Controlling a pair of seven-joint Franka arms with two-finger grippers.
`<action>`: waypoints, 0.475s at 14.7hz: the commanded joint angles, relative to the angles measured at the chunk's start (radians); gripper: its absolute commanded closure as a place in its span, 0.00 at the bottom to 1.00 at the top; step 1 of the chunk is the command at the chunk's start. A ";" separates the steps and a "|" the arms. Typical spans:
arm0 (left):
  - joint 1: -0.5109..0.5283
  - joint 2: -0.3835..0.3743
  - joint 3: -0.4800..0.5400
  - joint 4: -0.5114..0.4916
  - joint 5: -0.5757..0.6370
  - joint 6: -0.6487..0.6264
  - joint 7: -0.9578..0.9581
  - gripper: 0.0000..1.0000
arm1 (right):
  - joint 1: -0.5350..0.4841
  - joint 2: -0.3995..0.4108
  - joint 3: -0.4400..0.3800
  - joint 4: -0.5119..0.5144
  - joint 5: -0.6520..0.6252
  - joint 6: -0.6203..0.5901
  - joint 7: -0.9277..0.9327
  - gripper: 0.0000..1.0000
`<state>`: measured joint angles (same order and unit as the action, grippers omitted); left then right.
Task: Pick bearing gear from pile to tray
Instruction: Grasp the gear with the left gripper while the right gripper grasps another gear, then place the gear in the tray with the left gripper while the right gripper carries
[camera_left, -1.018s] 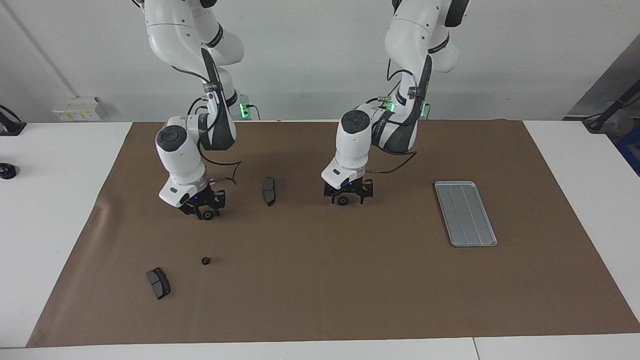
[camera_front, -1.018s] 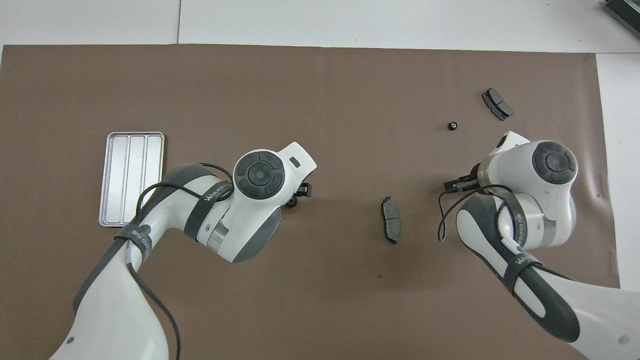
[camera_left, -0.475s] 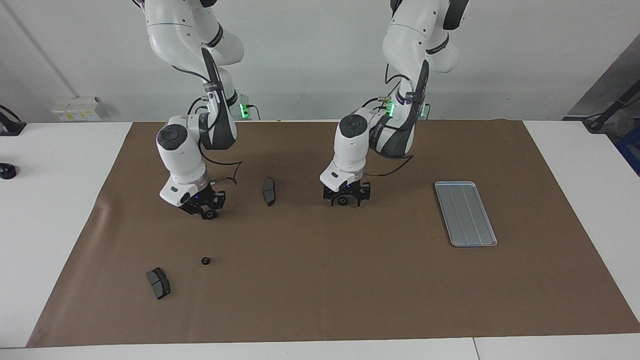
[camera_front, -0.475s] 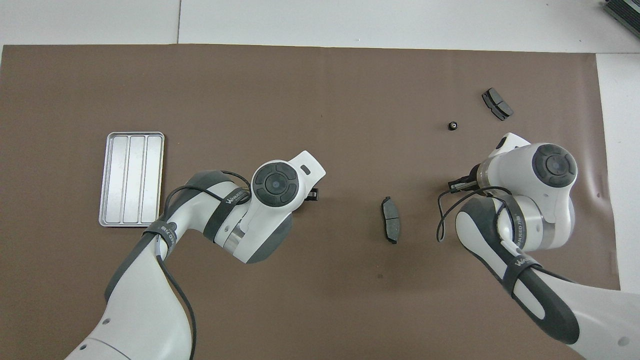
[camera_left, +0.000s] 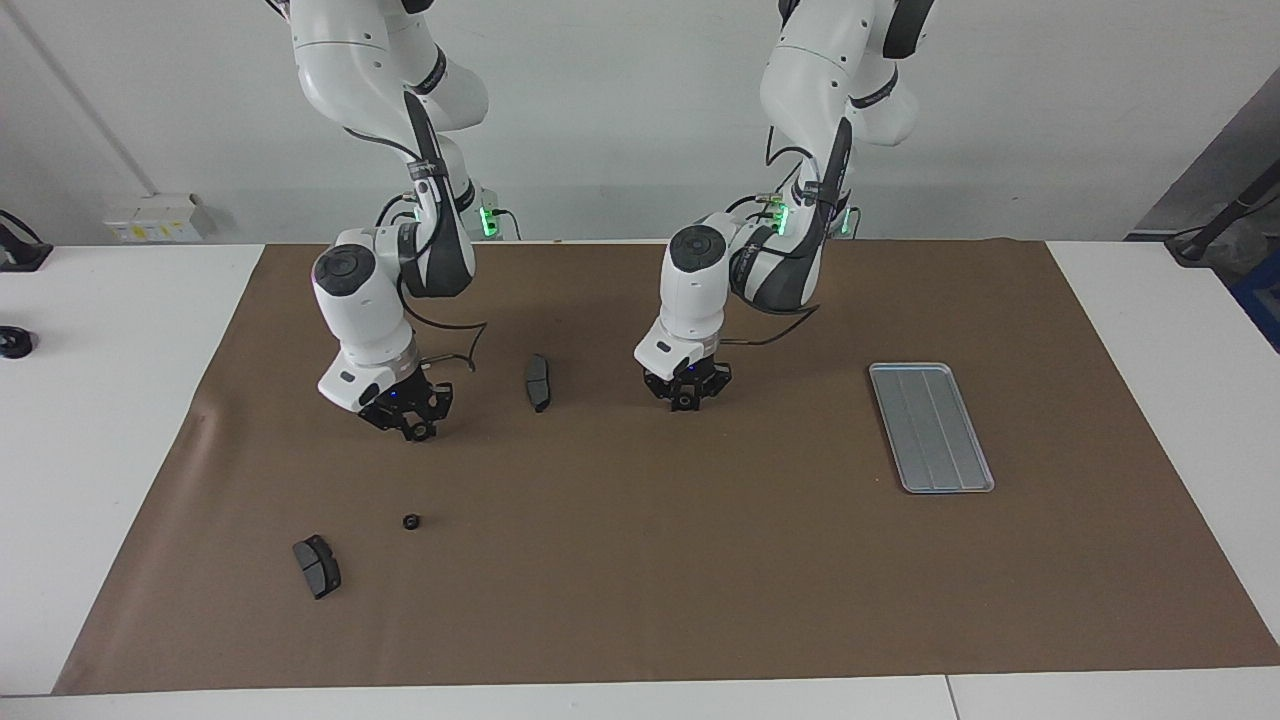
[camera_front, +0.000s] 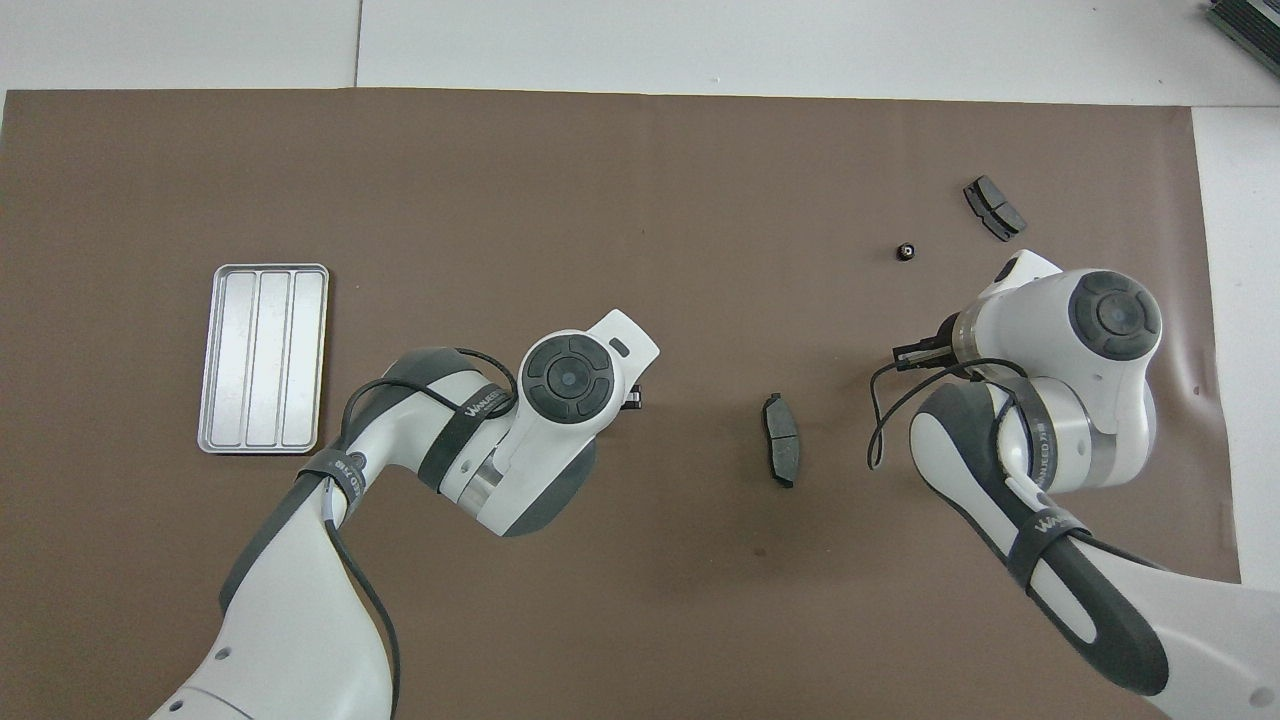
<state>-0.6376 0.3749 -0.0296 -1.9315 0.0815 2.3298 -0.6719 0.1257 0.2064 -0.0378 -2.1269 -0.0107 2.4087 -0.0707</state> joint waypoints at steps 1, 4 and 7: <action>-0.016 -0.022 0.019 -0.011 0.026 -0.047 -0.040 1.00 | 0.009 -0.027 0.030 0.105 0.018 -0.135 0.081 1.00; 0.039 -0.068 0.023 -0.015 0.026 -0.056 -0.029 1.00 | 0.080 -0.024 0.038 0.166 0.018 -0.178 0.231 1.00; 0.160 -0.114 0.023 -0.020 0.027 -0.075 0.003 1.00 | 0.172 -0.025 0.038 0.165 0.018 -0.174 0.386 1.00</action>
<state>-0.5615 0.3189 0.0007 -1.9291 0.0836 2.2857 -0.6858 0.2536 0.1769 -0.0033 -1.9682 -0.0085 2.2412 0.2261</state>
